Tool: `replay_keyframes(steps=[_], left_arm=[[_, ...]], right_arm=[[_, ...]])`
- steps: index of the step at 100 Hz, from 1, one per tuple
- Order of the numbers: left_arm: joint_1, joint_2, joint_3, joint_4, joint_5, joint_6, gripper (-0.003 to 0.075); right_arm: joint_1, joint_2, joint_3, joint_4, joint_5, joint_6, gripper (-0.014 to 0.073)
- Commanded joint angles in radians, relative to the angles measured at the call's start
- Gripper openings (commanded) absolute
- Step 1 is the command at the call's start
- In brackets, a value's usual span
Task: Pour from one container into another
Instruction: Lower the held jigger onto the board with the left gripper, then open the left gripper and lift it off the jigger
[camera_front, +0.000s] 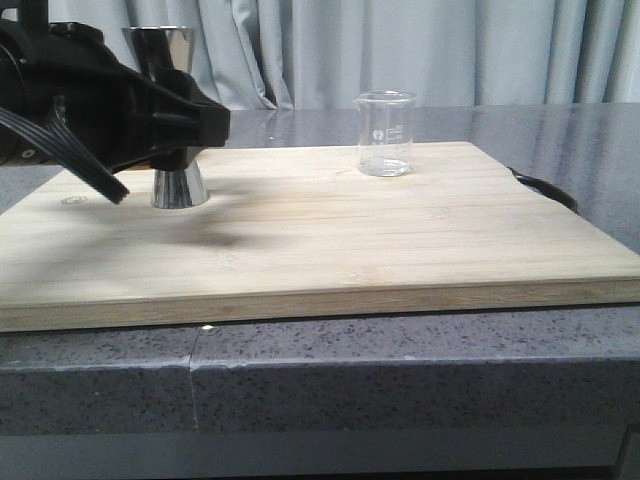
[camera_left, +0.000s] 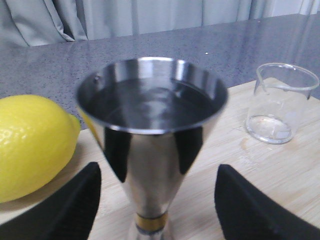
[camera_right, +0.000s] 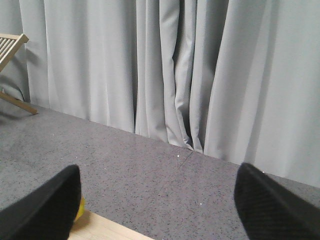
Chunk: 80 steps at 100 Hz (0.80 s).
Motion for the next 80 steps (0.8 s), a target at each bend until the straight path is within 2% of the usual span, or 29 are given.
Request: replay_keyframes(steps=[1,8,37,63,80], left_arm=[[-0.01,-0.026,-0.026,0.008,-0.083,-0.008,0.0552],[-0.01,-0.033,-0.026,0.006,-0.056,-0.008,0.0573],[-0.01,-0.136,-0.026,-0.005,0.067,-0.008,0.0573],[-0.01,-0.27,-0.026,-0.014,0.336,-0.008,0.0573],[-0.01,-0.395,-0.026,-0.016,0.56,-0.008,0.0571]], right_arm=[[0.003,-0.023,-0.024,-0.013,-0.086,-0.005,0.0567],[0.003,-0.023,-0.024,-0.013,-0.086,-0.005,0.0567],[0.003,-0.023,-0.024,-0.013,-0.089,-0.005,0.0567],[0.003,-0.023,-0.024,-0.013,-0.089,-0.005,0.0567],[0.003,-0.023,-0.024,-0.013,-0.085,-0.005,0.0567]])
